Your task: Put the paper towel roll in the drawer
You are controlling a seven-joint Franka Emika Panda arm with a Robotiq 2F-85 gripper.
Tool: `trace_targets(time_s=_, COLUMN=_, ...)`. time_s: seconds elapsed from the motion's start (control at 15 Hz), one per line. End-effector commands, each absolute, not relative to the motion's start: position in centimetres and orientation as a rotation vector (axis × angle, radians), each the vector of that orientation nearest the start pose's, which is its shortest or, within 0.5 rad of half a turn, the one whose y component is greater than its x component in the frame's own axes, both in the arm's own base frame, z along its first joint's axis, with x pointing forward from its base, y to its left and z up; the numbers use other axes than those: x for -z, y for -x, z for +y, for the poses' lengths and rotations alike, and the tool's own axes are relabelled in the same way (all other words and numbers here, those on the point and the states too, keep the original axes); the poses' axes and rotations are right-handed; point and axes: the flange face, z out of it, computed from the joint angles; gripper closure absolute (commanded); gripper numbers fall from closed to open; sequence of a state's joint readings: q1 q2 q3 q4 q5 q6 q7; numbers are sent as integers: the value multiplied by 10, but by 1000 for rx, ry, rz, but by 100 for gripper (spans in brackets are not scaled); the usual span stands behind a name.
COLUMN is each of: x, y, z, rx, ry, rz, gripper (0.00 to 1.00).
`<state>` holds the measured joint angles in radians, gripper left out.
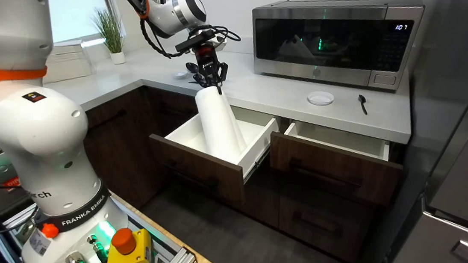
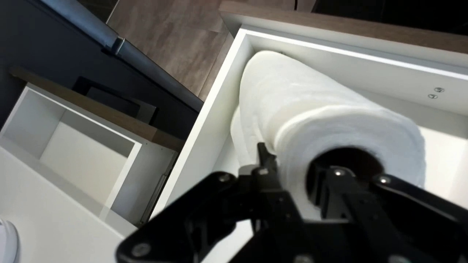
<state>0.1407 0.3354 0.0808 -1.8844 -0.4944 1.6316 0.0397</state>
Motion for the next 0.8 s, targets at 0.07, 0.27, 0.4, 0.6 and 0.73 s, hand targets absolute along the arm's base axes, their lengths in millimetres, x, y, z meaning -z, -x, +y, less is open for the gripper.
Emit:
trace_targets(time_s=0.07, x=-319, y=-548, z=72, rx=697, ry=-2477, rz=399, gripper=33)
trace_targets(time_s=0.27, x=-337, y=-551, z=77, rx=647, ry=-2516, rz=384, gripper=10)
trace_targets(time_s=0.4, x=-352, y=-551, z=83, rx=596, ry=-2522, rz=384, gripper=0)
trace_targets(time_s=0.6, x=-388, y=-547, z=89, rx=426, ry=-2568, rz=328, gripper=0)
trace_targets(time_s=0.73, x=-414, y=-544, z=89, rx=316, ry=-2592, rz=259, gripper=0)
